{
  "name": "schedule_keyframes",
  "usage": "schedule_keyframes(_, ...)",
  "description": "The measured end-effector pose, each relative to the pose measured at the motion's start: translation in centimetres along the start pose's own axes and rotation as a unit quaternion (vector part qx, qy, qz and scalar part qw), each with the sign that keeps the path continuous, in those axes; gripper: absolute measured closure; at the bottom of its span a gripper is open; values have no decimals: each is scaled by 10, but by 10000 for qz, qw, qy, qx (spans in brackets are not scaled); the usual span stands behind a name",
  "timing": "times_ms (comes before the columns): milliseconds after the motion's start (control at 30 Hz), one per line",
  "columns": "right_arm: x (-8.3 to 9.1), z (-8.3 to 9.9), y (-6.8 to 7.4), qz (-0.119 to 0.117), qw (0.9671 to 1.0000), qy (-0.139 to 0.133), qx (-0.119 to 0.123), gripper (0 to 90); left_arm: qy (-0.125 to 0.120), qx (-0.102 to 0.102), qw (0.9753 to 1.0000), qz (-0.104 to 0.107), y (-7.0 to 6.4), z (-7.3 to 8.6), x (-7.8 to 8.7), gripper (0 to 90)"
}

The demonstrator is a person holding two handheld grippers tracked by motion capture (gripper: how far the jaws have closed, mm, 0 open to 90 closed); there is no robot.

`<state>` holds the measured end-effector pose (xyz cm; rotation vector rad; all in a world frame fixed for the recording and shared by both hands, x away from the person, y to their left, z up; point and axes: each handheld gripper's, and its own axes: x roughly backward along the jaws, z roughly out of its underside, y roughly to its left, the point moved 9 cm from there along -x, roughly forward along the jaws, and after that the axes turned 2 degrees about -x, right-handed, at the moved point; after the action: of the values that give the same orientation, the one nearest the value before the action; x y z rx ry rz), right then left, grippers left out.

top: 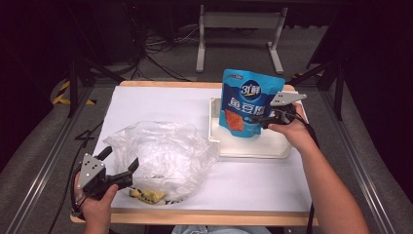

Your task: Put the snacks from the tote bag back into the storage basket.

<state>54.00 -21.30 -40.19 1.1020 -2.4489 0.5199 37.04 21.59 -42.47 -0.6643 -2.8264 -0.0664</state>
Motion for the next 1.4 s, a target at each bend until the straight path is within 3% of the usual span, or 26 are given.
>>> schedule_keyframes(233, 9, 6, -3, 41, 9994, 188, 272, 389, 2, 3, 10000, -1, 0, 0, 0, 61)
schedule_keyframes(467, 26, 16, -8, 171, 9987, 376, 298, 439, -6, 7, 10000, 12, 0, 0, -1, 61)
schedule_keyframes(567, 38, 21, -11, 303, 9983, 450, 220, 574, -4, 18, 10000, 7, 0, 0, -1, 61)
schedule_keyframes(633, 47, 21, -7, 269, 9989, 372, 123, 738, -1, 8, 10000, 12, 0, 1, -1, 61)
schedule_keyframes(667, 47, 21, -7, 269, 9989, 372, 123, 738, -1, 8, 10000, 12, 0, 1, -1, 61)
schedule_keyframes(733, 54, 22, -4, 330, 9989, 344, -18, 834, 39, -13, 10000, 27, -1, 1, -2, 61)
schedule_keyframes(833, 55, 23, 0, 230, 9990, 328, -195, 865, 34, -19, 10000, 18, -1, 1, -2, 61)
schedule_keyframes(1067, 42, 37, 12, 116, 9964, 766, -337, 900, 37, -16, 10000, 14, -1, 1, -2, 61)
schedule_keyframes(1400, 25, 43, 5, 315, 9941, 932, -447, 900, 36, -21, 10000, 16, -1, 1, -1, 61)
